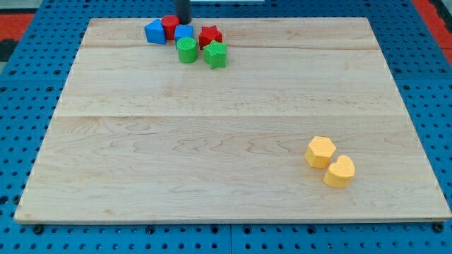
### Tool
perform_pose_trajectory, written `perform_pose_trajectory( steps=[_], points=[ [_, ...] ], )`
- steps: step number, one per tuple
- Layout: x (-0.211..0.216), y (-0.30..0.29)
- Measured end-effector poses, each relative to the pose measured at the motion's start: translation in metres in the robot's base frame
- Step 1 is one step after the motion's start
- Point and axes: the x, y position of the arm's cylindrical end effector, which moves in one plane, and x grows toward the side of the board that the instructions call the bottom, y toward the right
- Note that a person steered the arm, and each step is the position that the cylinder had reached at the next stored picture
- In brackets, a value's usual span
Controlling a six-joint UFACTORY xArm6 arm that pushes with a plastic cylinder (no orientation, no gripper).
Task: Separate the blue cube and stars from each other
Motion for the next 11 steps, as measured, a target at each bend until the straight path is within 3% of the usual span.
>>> perform_pose_trajectory(
  steps=[1,2,4,5,6,9,10,11],
  points=[
    [0.021,-0.052],
    [0.022,-0.030],
    [0.030,0.072],
    [0.095,0.071],
    [0.078,0.087],
    [0.033,0.036],
    [-0.004,0.048],
    [0.020,-0.010]
  ],
)
